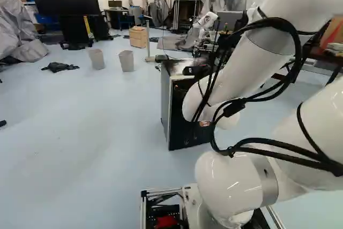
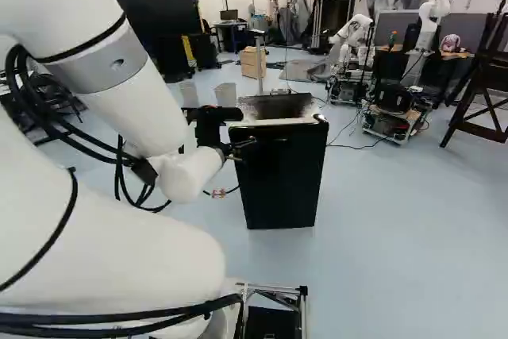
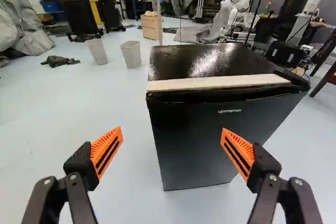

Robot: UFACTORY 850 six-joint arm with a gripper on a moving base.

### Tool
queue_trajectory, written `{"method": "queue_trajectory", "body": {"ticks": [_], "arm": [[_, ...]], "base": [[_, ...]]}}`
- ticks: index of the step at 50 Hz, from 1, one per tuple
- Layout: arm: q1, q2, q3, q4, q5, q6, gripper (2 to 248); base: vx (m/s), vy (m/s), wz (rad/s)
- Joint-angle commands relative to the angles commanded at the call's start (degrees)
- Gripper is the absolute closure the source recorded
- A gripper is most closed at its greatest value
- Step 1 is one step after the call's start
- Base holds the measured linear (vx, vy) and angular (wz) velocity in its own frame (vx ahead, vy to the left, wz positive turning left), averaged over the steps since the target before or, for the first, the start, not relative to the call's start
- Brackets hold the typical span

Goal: Grab a drink from the fridge

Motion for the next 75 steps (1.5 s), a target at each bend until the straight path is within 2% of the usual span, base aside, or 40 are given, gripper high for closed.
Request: {"method": "queue_trajectory", "body": {"ticks": [31, 75], "arm": [[6.90, -3.87, -2.64, 10.42, 4.57, 0.00, 3], [17.04, -14.27, -5.36, 25.70, 12.99, 0.00, 3]], "base": [[0.000, 0.000, 0.000], [0.000, 0.000, 0.000]]}}
